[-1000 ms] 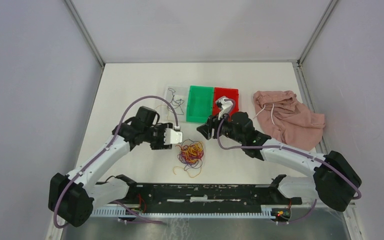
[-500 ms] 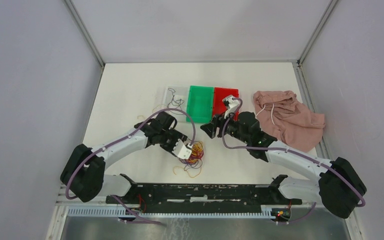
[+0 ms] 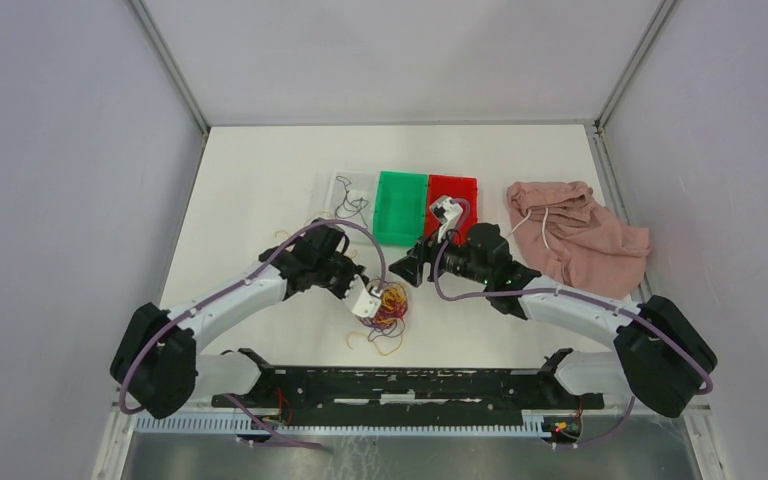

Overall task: Untangle the cables
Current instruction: Untie the cable, then place the cable in the bin.

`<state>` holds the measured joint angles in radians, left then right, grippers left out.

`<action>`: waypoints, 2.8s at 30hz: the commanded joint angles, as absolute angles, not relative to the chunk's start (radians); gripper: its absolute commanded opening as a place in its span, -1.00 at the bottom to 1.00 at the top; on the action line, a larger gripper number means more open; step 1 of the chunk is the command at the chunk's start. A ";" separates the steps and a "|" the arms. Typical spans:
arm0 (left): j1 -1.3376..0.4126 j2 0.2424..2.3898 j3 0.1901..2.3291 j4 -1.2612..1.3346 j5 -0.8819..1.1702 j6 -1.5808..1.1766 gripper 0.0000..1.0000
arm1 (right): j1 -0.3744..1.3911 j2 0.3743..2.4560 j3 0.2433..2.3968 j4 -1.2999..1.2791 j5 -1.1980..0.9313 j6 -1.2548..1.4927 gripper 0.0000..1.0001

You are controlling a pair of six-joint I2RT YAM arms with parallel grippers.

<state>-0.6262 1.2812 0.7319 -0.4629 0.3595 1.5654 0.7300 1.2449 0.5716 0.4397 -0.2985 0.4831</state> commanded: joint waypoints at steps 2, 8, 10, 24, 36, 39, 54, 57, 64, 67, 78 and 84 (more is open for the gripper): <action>-0.631 1.144 0.818 -0.517 0.406 1.418 -0.94 | 0.734 1.284 0.572 0.600 -0.438 0.461 0.53; -0.632 1.084 0.941 -0.588 0.456 1.207 -0.94 | 0.802 1.309 0.632 0.573 -0.459 0.376 0.54; -0.632 1.077 0.965 -0.600 0.459 1.158 -0.94 | 0.831 1.334 0.663 0.560 -0.450 0.354 0.54; -0.663 0.989 1.086 -0.688 0.475 1.055 -0.94 | 0.911 1.557 0.739 0.704 -0.325 0.422 0.14; -0.667 0.956 1.319 -0.646 0.422 0.988 -0.94 | 0.923 1.693 0.623 0.859 -0.281 0.517 -0.29; -0.668 0.959 1.374 -0.614 0.409 0.988 -0.94 | 0.934 1.722 0.603 0.871 -0.253 0.519 -0.31; -0.667 0.947 1.448 -0.581 0.411 0.917 -0.94 | 0.935 1.384 0.787 0.490 -0.182 0.255 0.72; -0.667 0.943 1.454 -0.577 0.403 0.924 -0.94 | 0.935 1.472 0.892 0.454 -0.290 0.249 0.80; -0.667 0.924 1.465 -0.562 0.393 0.928 -0.94 | 0.936 1.731 1.034 0.471 -0.235 0.277 0.78; -0.668 0.922 1.476 -0.561 0.389 0.928 -0.94 | 0.937 1.841 1.106 0.486 -0.208 0.300 0.70; -0.667 0.879 1.462 -0.561 0.349 0.959 -0.94 | 0.938 2.030 1.193 0.708 -0.302 0.508 0.32; -0.667 0.859 1.429 -0.563 0.322 1.023 -0.94 | 0.933 2.013 1.118 0.793 -0.355 0.570 0.24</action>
